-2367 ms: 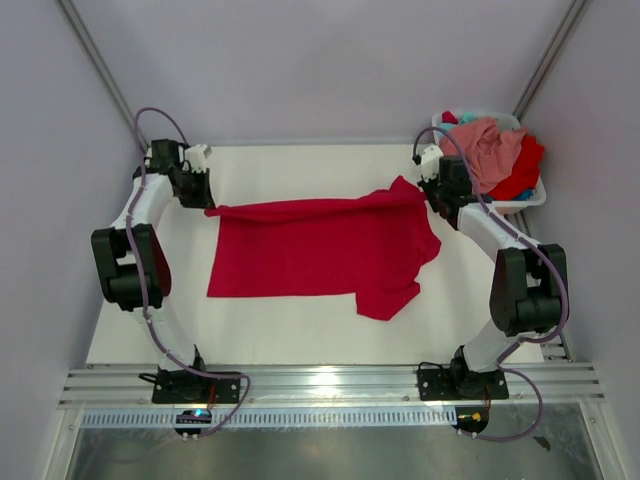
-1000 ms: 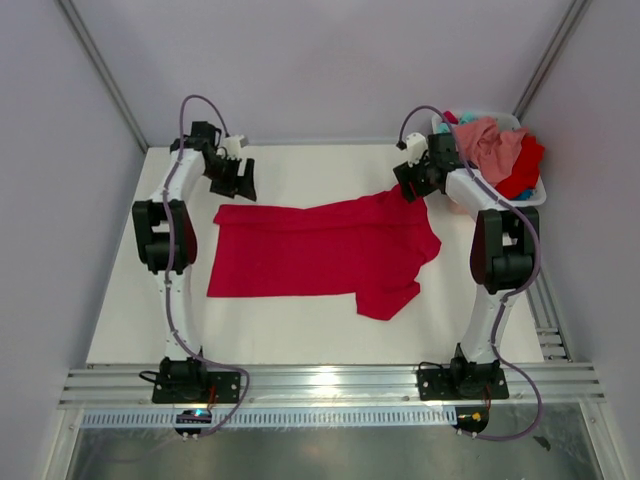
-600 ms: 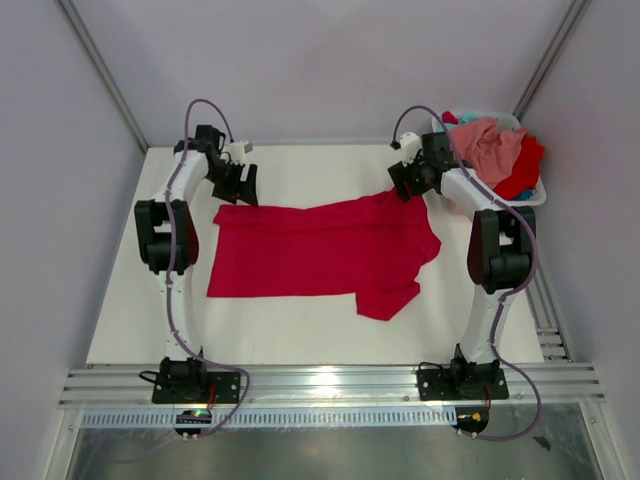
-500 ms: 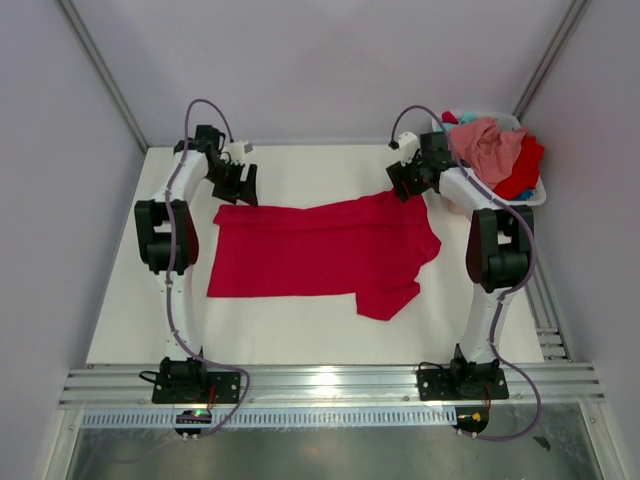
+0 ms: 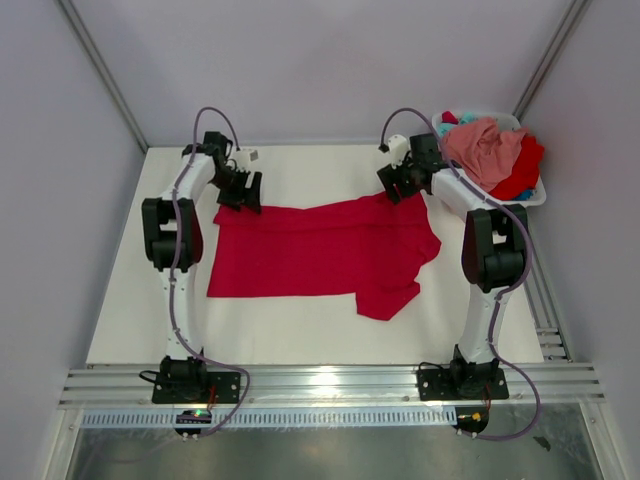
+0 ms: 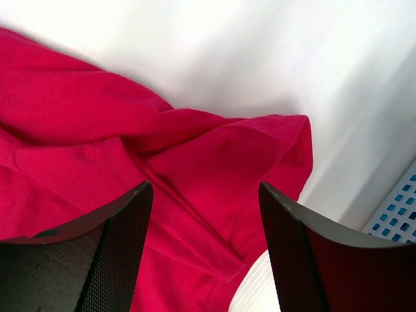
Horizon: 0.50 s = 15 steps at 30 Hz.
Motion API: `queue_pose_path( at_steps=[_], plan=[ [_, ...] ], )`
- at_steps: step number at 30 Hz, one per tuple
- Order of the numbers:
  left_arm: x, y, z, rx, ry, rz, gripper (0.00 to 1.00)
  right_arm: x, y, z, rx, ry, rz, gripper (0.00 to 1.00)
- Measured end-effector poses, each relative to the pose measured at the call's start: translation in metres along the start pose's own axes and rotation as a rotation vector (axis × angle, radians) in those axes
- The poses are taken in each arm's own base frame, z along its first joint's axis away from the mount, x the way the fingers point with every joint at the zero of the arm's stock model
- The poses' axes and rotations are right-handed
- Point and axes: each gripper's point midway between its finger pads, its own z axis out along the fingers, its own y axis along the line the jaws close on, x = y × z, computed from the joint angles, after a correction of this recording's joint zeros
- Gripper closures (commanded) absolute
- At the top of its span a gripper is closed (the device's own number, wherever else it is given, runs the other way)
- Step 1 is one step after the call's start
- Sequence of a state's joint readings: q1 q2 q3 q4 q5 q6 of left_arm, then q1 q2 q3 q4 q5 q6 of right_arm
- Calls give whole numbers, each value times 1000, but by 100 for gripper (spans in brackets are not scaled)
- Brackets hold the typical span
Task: Fold and stack the t-shirts
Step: Fold the tshirt
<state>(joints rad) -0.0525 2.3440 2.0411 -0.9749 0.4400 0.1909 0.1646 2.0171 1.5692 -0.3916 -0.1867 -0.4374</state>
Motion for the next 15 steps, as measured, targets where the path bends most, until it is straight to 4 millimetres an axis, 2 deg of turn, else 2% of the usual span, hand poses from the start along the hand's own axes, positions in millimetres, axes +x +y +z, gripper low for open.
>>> queue_pose_path(
  at_steps=[15],
  plan=[
    [25,-11,12,-5,100,24,26,1,9,0,-30,8,-3,29]
  ],
)
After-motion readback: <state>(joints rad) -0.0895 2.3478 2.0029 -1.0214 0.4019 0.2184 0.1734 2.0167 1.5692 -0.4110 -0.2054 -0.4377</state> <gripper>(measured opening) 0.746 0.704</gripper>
